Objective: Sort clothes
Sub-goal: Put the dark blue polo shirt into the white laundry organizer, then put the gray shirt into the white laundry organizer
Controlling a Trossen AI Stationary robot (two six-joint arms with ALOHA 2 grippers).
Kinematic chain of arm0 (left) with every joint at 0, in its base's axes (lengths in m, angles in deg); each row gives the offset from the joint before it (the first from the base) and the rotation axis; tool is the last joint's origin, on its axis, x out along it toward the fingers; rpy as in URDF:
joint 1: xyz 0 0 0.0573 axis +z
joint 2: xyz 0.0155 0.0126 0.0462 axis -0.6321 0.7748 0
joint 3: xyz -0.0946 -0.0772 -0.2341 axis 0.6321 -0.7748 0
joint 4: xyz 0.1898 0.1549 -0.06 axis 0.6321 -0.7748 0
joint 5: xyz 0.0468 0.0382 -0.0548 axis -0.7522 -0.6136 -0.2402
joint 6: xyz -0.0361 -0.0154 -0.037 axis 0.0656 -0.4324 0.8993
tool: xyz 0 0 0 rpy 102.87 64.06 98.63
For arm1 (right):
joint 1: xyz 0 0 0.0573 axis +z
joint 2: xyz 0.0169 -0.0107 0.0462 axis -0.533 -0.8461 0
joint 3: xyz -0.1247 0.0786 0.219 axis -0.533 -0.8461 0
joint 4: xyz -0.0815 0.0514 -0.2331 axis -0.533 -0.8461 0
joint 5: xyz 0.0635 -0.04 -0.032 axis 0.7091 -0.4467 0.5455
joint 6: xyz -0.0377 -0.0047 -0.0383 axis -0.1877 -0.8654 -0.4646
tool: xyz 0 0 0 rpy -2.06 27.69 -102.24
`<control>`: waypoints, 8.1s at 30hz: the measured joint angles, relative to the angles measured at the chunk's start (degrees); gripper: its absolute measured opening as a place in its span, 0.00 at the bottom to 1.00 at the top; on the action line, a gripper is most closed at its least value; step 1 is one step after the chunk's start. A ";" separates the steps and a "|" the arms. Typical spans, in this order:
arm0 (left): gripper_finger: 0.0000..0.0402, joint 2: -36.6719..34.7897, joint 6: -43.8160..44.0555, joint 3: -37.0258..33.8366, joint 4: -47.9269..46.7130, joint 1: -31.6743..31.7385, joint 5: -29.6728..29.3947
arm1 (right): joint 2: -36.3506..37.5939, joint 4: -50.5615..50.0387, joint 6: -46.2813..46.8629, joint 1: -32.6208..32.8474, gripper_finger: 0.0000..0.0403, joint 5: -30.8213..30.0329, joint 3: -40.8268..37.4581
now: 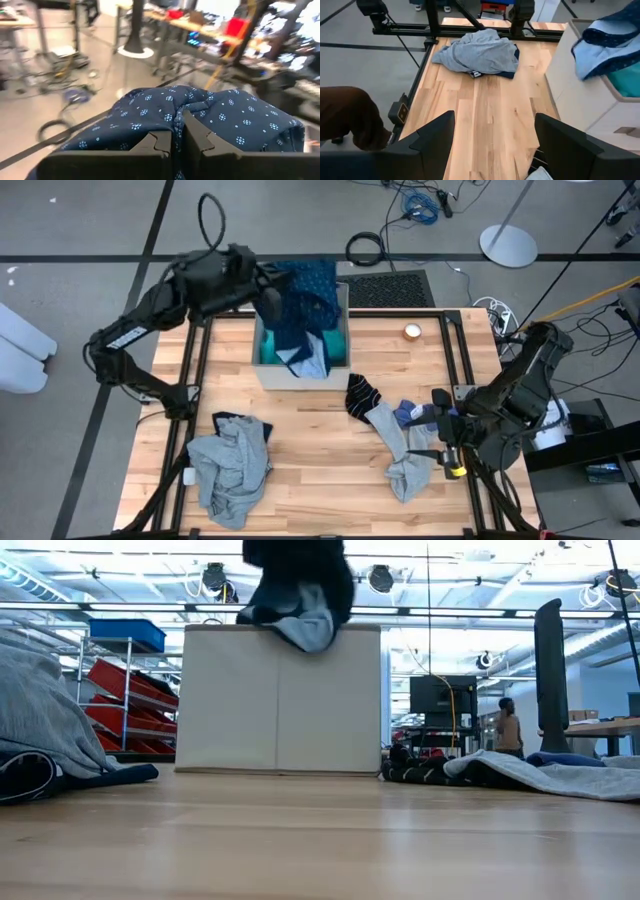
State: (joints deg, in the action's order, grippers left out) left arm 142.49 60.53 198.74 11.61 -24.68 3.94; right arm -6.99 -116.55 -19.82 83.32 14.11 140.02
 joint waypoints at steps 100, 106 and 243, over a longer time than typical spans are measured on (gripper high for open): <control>0.43 3.15 28.32 -15.92 -45.82 -38.41 20.73 | -7.67 -2.13 -4.18 -2.37 0.65 -2.83 0.00; 0.43 3.15 33.37 -26.48 -42.63 -41.24 23.39 | -10.36 -1.64 -1.37 -2.40 0.65 -0.87 0.00; 0.10 10.74 3.34 -15.88 -52.28 -25.58 11.93 | -12.86 0.23 -0.46 -2.36 0.65 2.10 0.00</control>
State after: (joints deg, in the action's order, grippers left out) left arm 153.22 63.87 182.85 -40.67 -50.26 15.87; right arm -19.86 -116.32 -20.28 80.96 16.20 140.02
